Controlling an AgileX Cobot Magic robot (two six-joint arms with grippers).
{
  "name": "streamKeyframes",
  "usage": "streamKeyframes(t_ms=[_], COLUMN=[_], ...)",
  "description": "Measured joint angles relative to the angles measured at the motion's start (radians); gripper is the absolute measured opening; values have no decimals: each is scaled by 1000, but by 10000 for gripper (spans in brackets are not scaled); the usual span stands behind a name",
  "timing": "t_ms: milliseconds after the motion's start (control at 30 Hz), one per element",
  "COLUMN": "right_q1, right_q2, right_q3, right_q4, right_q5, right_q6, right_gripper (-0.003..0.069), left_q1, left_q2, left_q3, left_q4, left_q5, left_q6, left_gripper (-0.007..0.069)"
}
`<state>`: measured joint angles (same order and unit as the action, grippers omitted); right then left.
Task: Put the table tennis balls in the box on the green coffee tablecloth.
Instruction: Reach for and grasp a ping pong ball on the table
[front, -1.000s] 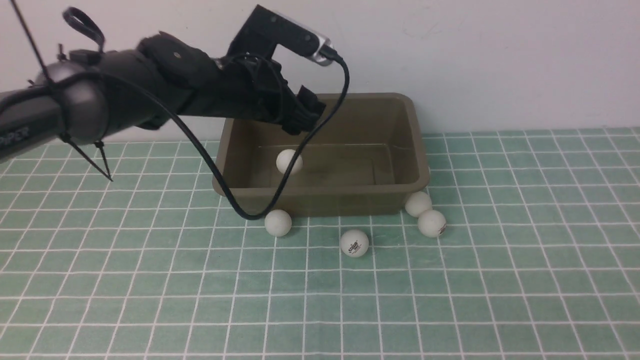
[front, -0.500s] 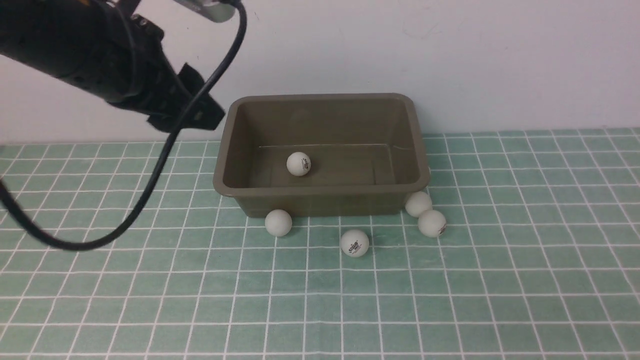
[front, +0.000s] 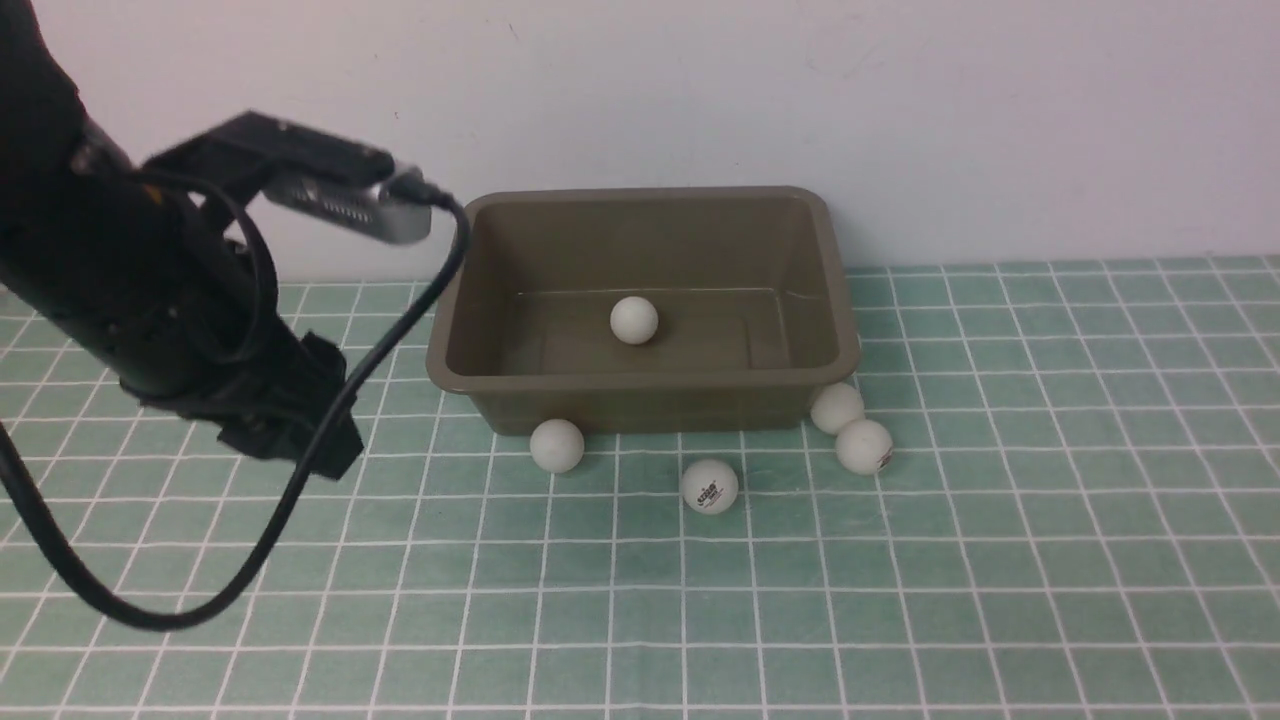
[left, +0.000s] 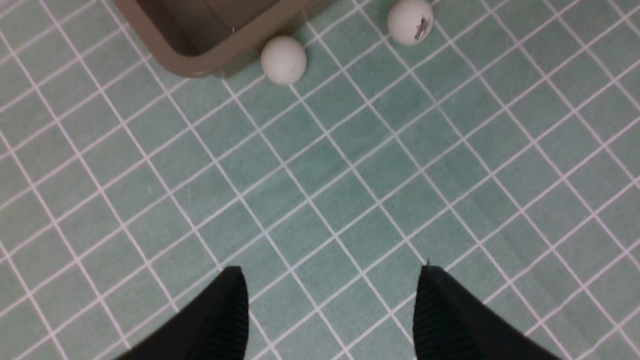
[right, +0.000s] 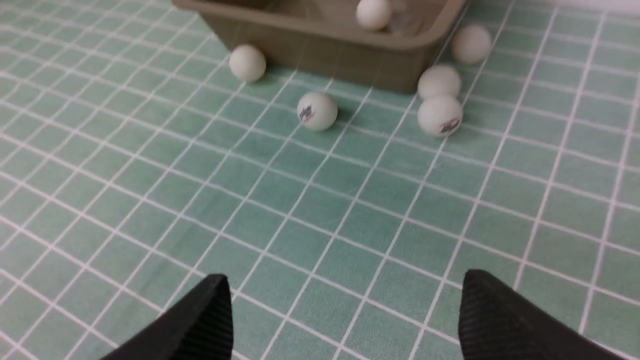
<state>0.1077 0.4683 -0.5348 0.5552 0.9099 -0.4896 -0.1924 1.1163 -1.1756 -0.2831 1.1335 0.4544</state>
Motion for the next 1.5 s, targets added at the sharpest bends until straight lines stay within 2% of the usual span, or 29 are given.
streamKeyframes(t_ms=[67,233,567,767,1067,1167,1367,1500], right_q1=[0,0,0,0,0,1,53,94], right_q2=[125,404,858,1077,1270,1318,1364,1390], right_q3=[-23,-159,-490,-593,-616,-631,-683,-717], right_q4=[35,50,58,68,80,98,110,67], right_q5=[-25,-70,-29,-16,-135,-150,-173,-181], right_q6=[-77,-165,-178,-174,-197,-265,-314,-315], right_gripper=[546,546,546,546,546,546,546,546], left_q1=[0,0,0,0,0,0,0,0], left_q2=[-24,-37,-37,-37,-37,-37,-37,-37], left_q3=[0,0,5,5,5,5,5,5], left_q4=[-26,-108,-131,-131,-131,-131,-130,-129], left_q5=[-13,-14,-14,-14,-35,-38,-40,-40], left_q6=[12,24,41,41,41,41,41,41], left_gripper=[405,405,405,405,405,405,405,405])
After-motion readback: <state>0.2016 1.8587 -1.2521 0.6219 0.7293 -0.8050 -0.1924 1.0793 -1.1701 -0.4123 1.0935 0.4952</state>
